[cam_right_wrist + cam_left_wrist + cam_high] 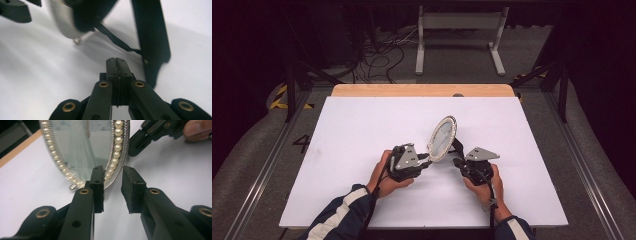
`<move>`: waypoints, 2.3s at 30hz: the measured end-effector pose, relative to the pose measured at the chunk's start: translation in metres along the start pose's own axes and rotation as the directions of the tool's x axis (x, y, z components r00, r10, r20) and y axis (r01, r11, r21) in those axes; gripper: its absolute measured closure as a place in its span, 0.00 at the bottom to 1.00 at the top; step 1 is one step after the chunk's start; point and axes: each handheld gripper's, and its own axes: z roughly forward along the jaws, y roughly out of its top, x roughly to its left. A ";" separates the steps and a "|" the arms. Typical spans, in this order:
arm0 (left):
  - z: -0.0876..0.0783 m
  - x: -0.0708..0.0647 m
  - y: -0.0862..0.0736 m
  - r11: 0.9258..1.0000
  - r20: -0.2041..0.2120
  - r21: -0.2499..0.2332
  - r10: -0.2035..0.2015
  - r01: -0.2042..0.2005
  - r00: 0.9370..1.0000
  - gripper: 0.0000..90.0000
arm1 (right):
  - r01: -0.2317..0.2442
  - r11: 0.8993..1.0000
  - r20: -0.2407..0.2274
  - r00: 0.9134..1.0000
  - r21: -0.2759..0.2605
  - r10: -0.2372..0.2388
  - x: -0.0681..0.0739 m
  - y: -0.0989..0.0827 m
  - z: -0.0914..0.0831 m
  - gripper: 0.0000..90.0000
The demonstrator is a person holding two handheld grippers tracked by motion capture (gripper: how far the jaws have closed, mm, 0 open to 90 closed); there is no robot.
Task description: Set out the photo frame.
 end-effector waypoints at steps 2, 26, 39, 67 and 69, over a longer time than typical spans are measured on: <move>-0.004 0.001 -0.002 1.000 0.001 0.000 -0.005 0.005 1.000 0.78 | 0.011 1.000 -0.004 1.000 -0.010 -0.011 0.004 0.001 -0.002 1.00; -0.102 -0.002 -0.073 0.991 -0.093 0.054 -0.115 0.120 0.989 0.38 | -0.020 0.998 -0.049 0.999 -0.066 0.016 0.029 0.018 0.011 0.57; -0.123 -0.015 -0.095 0.980 -0.181 0.090 -0.160 0.179 0.970 0.27 | -0.078 0.993 -0.031 0.997 -0.093 0.076 0.029 0.032 0.032 0.50; -0.122 -0.018 -0.098 0.977 -0.201 0.104 -0.160 0.184 0.966 0.24 | -0.136 0.978 0.008 0.990 -0.156 0.139 0.026 0.035 0.035 0.63; -0.121 -0.019 -0.098 0.977 -0.200 0.105 -0.164 0.187 0.966 0.24 | -0.138 0.979 -0.014 0.990 -0.151 0.138 0.023 0.034 0.034 0.64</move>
